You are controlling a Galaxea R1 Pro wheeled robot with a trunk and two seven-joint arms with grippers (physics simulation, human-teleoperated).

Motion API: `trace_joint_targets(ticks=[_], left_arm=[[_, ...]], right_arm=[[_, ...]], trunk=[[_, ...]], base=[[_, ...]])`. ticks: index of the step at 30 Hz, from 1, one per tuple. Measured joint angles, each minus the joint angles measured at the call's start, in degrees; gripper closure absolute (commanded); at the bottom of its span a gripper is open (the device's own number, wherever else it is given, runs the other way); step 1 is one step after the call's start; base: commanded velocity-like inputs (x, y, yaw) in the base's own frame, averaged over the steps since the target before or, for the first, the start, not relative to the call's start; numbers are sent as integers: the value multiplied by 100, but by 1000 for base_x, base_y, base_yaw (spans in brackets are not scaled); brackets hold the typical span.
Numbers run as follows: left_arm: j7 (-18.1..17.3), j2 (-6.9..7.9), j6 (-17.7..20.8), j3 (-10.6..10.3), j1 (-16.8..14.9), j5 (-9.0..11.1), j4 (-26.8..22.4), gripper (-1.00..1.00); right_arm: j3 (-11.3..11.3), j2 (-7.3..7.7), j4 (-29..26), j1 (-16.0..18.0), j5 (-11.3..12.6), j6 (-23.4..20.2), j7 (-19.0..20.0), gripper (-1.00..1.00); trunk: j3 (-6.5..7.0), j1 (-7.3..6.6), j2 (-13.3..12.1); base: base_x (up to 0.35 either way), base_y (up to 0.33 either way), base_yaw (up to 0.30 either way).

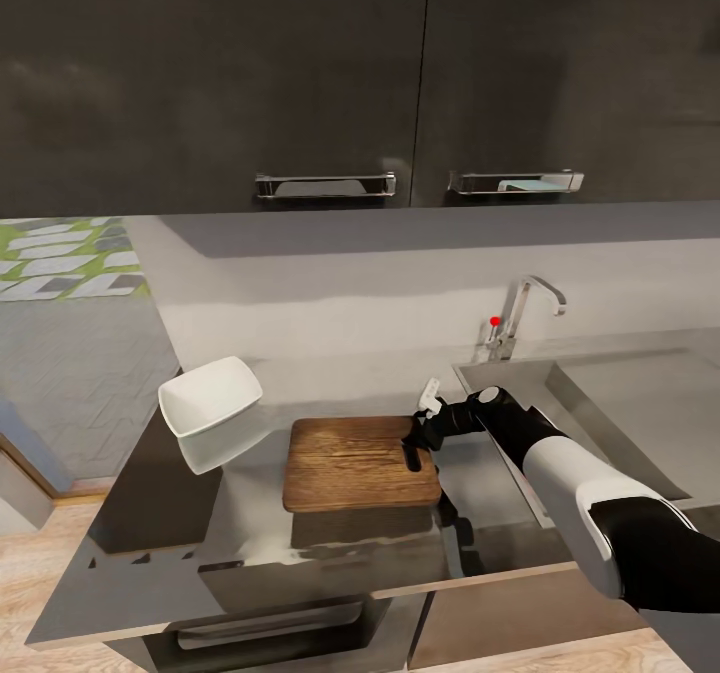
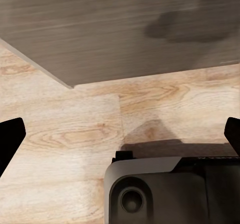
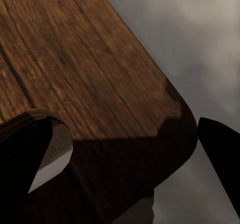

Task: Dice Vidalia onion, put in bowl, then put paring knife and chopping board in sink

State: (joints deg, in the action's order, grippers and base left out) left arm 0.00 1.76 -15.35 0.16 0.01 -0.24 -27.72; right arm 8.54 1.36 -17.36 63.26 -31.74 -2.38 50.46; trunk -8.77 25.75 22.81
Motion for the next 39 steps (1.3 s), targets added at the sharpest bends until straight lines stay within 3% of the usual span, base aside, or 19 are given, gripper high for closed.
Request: trace_joint_targets(ticks=[1, 39], left_arm=[[0, 0, -1, 0, 0, 0, 0, -100], [0, 0, -1, 0, 1, 0, -1, -100]], right_arm=[[-2, 0, 0, 0, 0, 0, 0, -100], [-4, 3, 0, 0, 3, 0, 1, -100]], trunk=[[0, 0, 0], [0, 0, 0]], base=[[0, 0, 0], [0, 0, 0]])
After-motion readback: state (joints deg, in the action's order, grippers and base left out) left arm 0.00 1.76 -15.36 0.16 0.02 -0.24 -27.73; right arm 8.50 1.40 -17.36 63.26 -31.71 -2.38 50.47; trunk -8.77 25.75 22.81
